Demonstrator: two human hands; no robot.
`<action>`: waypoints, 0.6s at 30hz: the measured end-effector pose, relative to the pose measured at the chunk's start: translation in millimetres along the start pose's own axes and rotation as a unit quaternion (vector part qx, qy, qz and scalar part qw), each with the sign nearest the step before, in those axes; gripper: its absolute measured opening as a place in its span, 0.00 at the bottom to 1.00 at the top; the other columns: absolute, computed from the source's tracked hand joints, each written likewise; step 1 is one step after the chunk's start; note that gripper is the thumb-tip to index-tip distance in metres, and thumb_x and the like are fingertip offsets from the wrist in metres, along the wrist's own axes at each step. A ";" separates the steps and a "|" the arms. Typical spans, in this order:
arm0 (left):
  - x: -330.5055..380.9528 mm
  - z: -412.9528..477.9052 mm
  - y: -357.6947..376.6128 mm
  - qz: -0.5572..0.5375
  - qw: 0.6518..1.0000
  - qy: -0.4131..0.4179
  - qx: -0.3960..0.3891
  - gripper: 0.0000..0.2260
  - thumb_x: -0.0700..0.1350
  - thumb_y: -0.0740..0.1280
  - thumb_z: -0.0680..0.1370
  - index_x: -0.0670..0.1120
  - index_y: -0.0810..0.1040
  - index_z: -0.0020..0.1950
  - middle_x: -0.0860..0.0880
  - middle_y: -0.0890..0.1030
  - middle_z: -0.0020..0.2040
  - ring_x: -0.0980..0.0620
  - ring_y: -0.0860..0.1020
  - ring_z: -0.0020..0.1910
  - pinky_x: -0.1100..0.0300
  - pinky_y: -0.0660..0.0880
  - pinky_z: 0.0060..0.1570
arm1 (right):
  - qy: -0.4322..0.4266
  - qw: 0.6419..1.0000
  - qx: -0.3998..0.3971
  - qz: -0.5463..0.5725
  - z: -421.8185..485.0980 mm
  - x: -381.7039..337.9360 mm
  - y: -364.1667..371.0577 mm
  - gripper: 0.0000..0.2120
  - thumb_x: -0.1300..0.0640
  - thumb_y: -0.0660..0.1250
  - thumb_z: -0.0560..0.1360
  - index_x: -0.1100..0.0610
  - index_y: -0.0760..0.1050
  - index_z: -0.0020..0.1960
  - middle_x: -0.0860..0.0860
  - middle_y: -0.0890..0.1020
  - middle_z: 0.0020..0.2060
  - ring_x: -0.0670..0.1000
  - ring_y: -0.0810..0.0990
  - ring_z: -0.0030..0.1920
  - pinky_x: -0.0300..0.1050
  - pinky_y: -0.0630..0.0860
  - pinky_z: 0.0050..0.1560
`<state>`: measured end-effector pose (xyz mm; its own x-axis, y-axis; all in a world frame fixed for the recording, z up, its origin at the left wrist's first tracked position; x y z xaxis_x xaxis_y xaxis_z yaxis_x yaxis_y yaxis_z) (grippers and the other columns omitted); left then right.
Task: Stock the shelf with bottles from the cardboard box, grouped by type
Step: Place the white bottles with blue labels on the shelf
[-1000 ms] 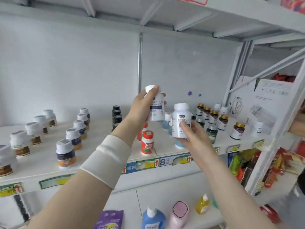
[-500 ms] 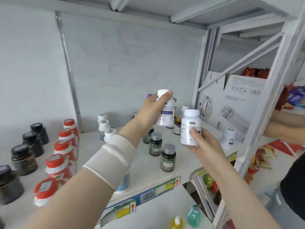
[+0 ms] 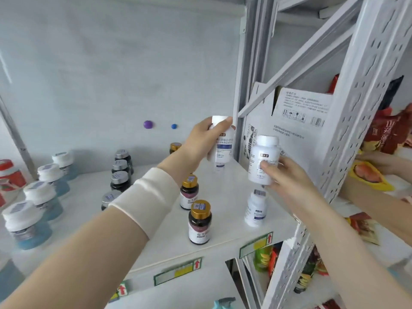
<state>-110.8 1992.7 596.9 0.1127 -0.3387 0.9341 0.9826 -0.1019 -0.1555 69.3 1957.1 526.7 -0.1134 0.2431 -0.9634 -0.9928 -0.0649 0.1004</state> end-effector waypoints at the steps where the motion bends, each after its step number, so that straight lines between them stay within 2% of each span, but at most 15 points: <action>1: -7.1 8.9 5.4 0.010 1.000 -0.006 0.003 0.10 0.55 0.64 0.77 0.49 0.77 0.48 0.47 0.82 0.46 0.56 0.80 0.37 0.63 0.76 0.38 | 0.001 1.000 -0.005 -0.004 8.6 3.1 -7.6 0.28 0.48 0.71 0.62 0.55 0.73 0.59 0.49 0.83 0.50 0.48 0.82 0.53 0.47 0.76 0.54; 3: -22.6 24.7 14.7 0.039 0.999 -0.017 0.004 0.10 0.54 0.65 0.77 0.48 0.76 0.49 0.54 0.79 0.36 0.63 0.78 0.31 0.72 0.72 0.30 | 0.000 1.000 -0.011 -0.014 25.6 13.0 -18.9 0.19 0.51 0.72 0.66 0.52 0.73 0.55 0.47 0.84 0.49 0.46 0.83 0.50 0.44 0.77 0.52; 4: -31.9 32.1 18.4 0.056 0.998 -0.026 0.003 0.10 0.54 0.66 0.76 0.48 0.77 0.49 0.55 0.78 0.35 0.63 0.78 0.32 0.72 0.72 0.32 | 0.001 1.000 -0.013 -0.019 34.3 19.6 -23.4 0.15 0.54 0.71 0.68 0.50 0.73 0.53 0.47 0.84 0.47 0.46 0.83 0.50 0.44 0.77 0.52; 7: -59.9 52.7 26.0 0.086 0.994 -0.060 -0.002 0.13 0.53 0.68 0.75 0.48 0.77 0.56 0.52 0.80 0.43 0.55 0.79 0.43 0.65 0.76 0.44 | 0.006 0.998 -0.034 -0.045 56.2 39.9 -28.8 0.13 0.58 0.71 0.70 0.50 0.72 0.52 0.46 0.85 0.44 0.45 0.82 0.46 0.38 0.77 0.46; 10: -83.2 73.3 24.7 0.138 0.987 -0.080 0.011 0.13 0.51 0.69 0.74 0.50 0.76 0.57 0.52 0.77 0.43 0.54 0.76 0.42 0.65 0.73 0.41 | 0.030 0.996 -0.066 -0.044 72.6 63.6 -27.6 0.15 0.61 0.72 0.69 0.52 0.72 0.52 0.47 0.85 0.42 0.41 0.83 0.41 0.31 0.76 0.37; 12: -97.7 85.2 25.4 0.186 0.979 -0.087 -0.002 0.15 0.50 0.70 0.74 0.49 0.76 0.58 0.51 0.76 0.42 0.52 0.76 0.43 0.60 0.74 0.46 | 0.041 0.994 -0.079 -0.058 82.4 82.8 -27.6 0.15 0.63 0.73 0.68 0.52 0.72 0.50 0.47 0.85 0.39 0.41 0.83 0.38 0.32 0.76 0.35; 14: -112.0 92.6 27.0 0.235 0.967 -0.098 -0.021 0.15 0.50 0.71 0.73 0.46 0.76 0.57 0.49 0.76 0.43 0.48 0.77 0.46 0.54 0.75 0.52 | 0.060 0.991 -0.093 -0.080 87.8 104.8 -26.6 0.16 0.63 0.75 0.66 0.51 0.72 0.48 0.48 0.84 0.41 0.43 0.83 0.38 0.37 0.78 0.36; 16: -122.2 95.7 27.7 0.289 0.950 -0.111 -0.038 0.19 0.52 0.71 0.72 0.45 0.75 0.59 0.46 0.78 0.50 0.45 0.77 0.52 0.50 0.74 0.57 | 0.078 0.987 -0.103 -0.098 91.6 122.2 -26.4 0.18 0.61 0.76 0.65 0.49 0.73 0.48 0.47 0.82 0.45 0.44 0.82 0.39 0.42 0.78 0.40; 18: -126.0 95.9 26.0 0.308 0.943 -0.122 -0.044 0.23 0.53 0.71 0.72 0.46 0.73 0.64 0.46 0.77 0.56 0.45 0.77 0.55 0.48 0.74 0.59 | 0.084 0.985 -0.109 -0.101 96.6 131.6 -25.7 0.18 0.62 0.77 0.65 0.48 0.73 0.48 0.46 0.81 0.45 0.43 0.82 0.39 0.43 0.78 0.41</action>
<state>-85.3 2122.5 506.0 0.6984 -0.1355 0.7027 0.7052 -0.0369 -0.7080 76.2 2084.2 421.3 0.1119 0.1090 -0.9877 -0.9608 -0.2417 -0.1355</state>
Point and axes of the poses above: each hand's wrist, its own z-axis towards the middle knuckle, its own y-axis out of the palm, x = y × z, the point moved 7 cm from there along z, towards the middle knuckle
